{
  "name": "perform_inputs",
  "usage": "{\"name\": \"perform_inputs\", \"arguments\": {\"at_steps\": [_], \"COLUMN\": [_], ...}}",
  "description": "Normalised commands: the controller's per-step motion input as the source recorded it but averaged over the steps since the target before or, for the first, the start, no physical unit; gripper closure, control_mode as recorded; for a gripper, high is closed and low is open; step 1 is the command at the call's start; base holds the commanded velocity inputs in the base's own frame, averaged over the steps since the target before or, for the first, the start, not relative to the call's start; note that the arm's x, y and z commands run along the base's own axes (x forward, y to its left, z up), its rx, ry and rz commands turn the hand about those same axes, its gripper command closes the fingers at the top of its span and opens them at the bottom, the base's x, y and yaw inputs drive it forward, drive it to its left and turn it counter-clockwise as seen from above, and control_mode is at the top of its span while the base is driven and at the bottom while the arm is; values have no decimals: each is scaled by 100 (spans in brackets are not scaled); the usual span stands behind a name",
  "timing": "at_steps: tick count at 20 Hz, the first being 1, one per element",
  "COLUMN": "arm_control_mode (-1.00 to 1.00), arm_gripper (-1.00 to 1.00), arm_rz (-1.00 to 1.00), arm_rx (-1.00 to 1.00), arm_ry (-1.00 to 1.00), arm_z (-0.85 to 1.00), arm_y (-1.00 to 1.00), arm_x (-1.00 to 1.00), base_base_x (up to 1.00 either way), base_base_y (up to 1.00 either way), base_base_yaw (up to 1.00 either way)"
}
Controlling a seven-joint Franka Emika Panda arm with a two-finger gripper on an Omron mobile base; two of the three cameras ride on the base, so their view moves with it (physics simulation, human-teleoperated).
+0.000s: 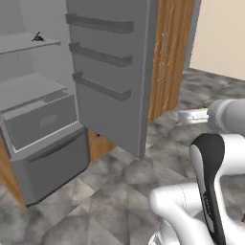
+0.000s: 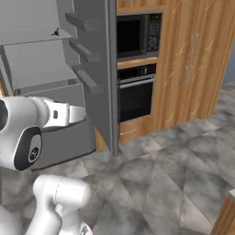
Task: Place one tomato and one fish in each tupperware on the nearby counter, to pack two identical lunches.
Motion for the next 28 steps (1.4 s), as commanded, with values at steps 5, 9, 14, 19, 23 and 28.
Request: {"name": "perform_inputs", "arguments": {"at_steps": [5,9,14,19,23,28], "arm_control_mode": [100,100,100,100,100,100], "arm_gripper": [100,100,100,100,100,100], "arm_rz": [0,0,0,0,0,0], "arm_rx": [0,0,0,0,0,0], "arm_ry": [0,0,0,0,0,0], "arm_z": [0,0,0,0,0,0], "arm_y": [0,0,0,0,0,0], "arm_x": [0,0,0,0,0,0], "base_base_x": [-45,-38,-16,2,48,78], "base_base_y": [0,0,0,24,72,60], "base_base_yaw": [-60,-59,-55,-48,-32,-25]}}
